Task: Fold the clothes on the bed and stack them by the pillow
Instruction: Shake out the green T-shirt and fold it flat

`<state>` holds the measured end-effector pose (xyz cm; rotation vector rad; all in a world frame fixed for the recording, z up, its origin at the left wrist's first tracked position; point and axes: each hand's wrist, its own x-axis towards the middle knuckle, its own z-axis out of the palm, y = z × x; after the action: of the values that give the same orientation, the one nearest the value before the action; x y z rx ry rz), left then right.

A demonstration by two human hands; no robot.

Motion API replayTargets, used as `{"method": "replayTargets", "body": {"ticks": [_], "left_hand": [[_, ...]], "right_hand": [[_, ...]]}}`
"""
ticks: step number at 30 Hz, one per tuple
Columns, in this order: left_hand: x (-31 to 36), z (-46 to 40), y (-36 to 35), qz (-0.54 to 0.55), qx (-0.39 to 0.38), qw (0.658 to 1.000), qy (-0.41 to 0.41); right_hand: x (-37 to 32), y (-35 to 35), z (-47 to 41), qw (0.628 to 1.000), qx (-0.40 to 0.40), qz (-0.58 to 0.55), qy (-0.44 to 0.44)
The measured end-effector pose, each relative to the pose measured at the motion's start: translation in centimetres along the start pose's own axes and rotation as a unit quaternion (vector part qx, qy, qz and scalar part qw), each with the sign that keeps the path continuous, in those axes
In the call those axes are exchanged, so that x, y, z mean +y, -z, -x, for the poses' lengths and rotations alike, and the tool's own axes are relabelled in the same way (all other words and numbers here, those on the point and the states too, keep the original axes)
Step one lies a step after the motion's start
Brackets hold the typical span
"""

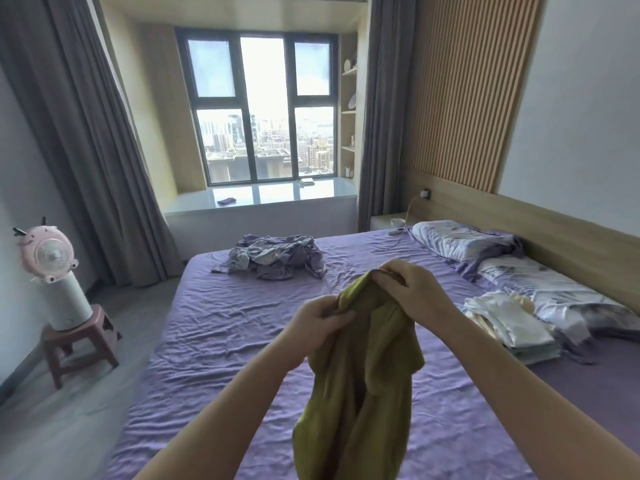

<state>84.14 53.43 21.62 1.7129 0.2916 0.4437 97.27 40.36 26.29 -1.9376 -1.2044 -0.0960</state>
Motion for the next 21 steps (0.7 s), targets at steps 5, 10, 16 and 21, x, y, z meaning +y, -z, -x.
{"method": "replayTargets", "body": {"ticks": [5,10,16,21], "left_hand": [[3.3,0.0,1.3,-0.049,-0.018,0.997,-0.061],[5.1,-0.7,1.4,-0.204,-0.014,0.974,-0.096],[4.2,0.8,0.0,-0.133,-0.086,0.987,0.004],[7.0,0.9,-3.9,-0.091,-0.100,0.990,-0.036]], "right_hand": [[-1.9,-0.5,2.1,0.971,-0.135,-0.191,-0.040],[-3.1,-0.4,3.5,0.980,-0.085,-0.176,-0.045],[-1.5,3.8,4.8,0.959,-0.014,-0.246,-0.139],[0.6,6.9,6.2,0.958,-0.053,-0.250,-0.132]]}}
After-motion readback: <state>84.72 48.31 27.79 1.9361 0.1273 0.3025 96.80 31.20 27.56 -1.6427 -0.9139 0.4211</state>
